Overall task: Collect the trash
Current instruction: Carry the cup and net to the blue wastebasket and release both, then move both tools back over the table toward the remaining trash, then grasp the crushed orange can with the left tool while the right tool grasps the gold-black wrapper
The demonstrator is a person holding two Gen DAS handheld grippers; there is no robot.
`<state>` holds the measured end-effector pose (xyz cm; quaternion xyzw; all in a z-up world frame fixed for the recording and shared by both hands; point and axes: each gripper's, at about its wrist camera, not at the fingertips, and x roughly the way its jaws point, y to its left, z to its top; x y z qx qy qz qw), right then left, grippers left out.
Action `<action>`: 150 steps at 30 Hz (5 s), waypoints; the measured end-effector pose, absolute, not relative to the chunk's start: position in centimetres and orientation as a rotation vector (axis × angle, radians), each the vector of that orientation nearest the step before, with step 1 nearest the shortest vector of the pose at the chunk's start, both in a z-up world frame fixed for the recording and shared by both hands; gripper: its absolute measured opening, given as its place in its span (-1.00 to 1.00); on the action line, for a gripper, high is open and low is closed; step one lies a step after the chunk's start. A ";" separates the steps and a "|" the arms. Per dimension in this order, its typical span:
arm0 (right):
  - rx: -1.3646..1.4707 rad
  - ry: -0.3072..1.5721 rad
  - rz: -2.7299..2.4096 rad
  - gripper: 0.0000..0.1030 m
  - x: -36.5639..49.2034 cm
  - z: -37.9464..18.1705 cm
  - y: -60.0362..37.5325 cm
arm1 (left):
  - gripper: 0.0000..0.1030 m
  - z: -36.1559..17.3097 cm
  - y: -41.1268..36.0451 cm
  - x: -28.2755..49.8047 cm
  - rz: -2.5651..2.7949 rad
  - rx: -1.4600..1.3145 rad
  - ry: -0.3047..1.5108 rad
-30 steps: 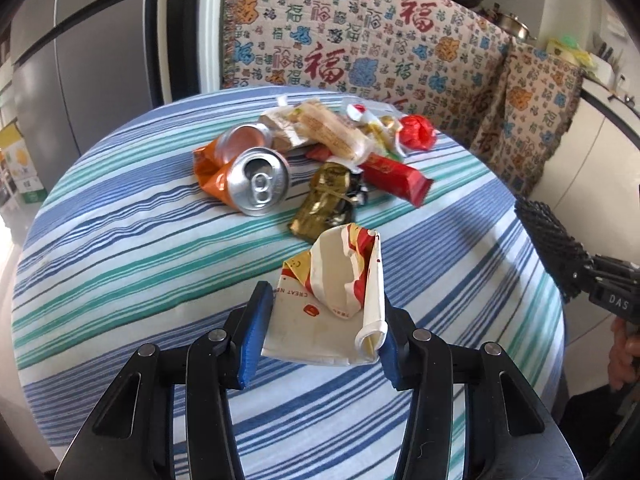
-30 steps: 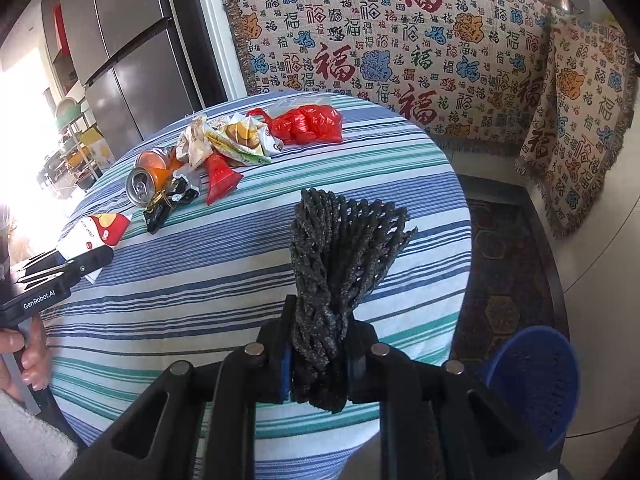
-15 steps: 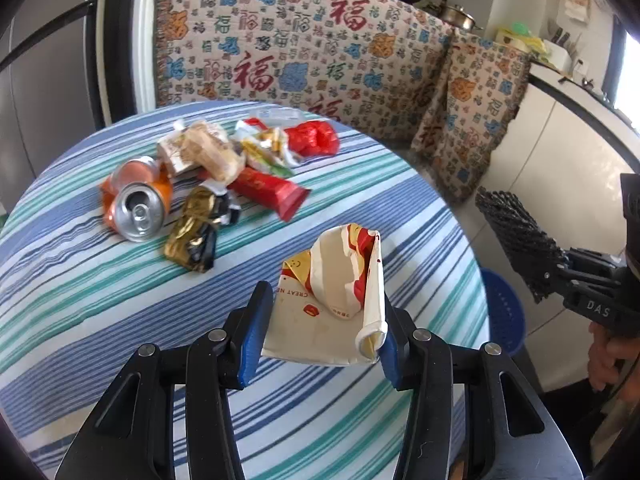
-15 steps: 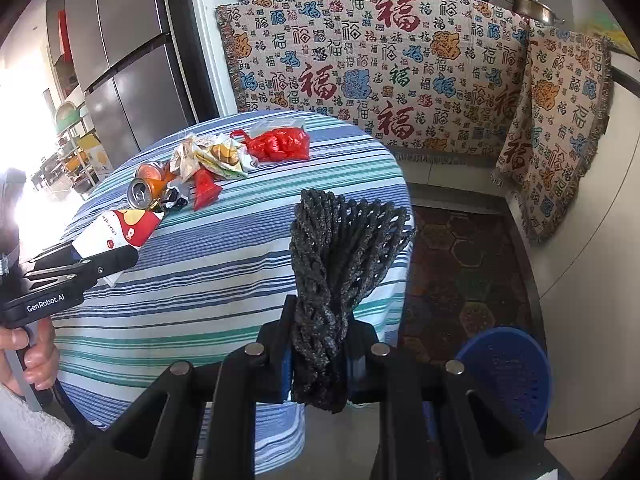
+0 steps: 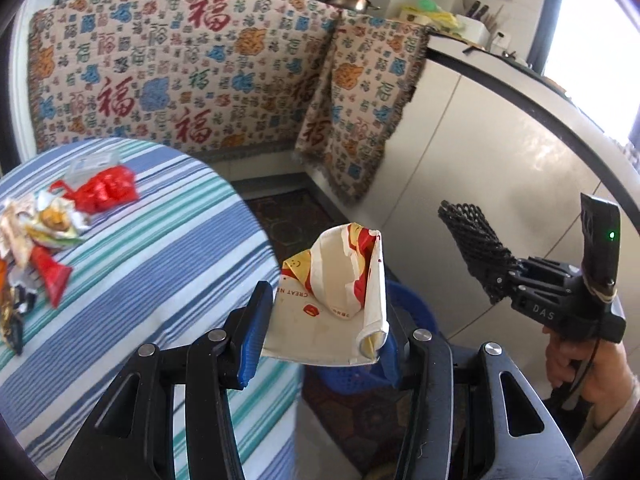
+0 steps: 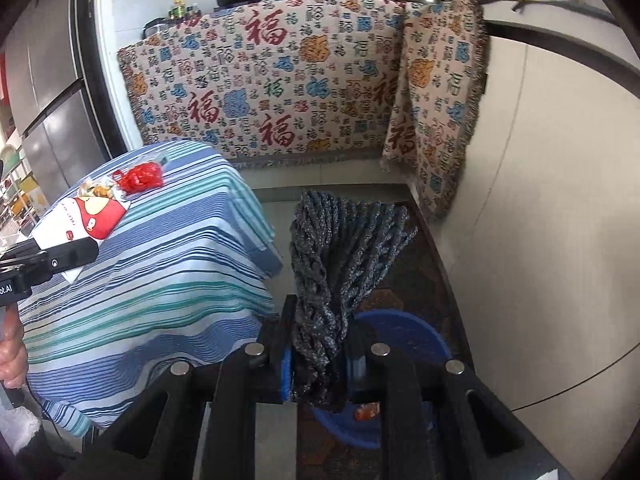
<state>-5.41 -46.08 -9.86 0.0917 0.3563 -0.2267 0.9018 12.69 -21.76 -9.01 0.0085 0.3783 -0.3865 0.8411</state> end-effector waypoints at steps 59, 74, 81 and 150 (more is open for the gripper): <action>0.133 0.718 -0.528 0.40 -5.2 -13.0 -50.7 | 0.69 -12.5 -26.4 11.8 -0.854 0.092 0.844; -0.033 0.715 -0.097 0.43 7.3 -12.2 -31.1 | 0.76 -14.3 -1.0 15.8 -0.381 0.042 0.883; -0.097 0.782 0.019 0.43 10.9 -14.9 -24.6 | 0.76 -16.7 5.9 18.4 -0.232 -0.001 0.926; 0.124 0.933 0.009 0.61 18.3 -16.1 -25.6 | 0.99 -18.6 8.3 28.9 -0.173 0.082 0.936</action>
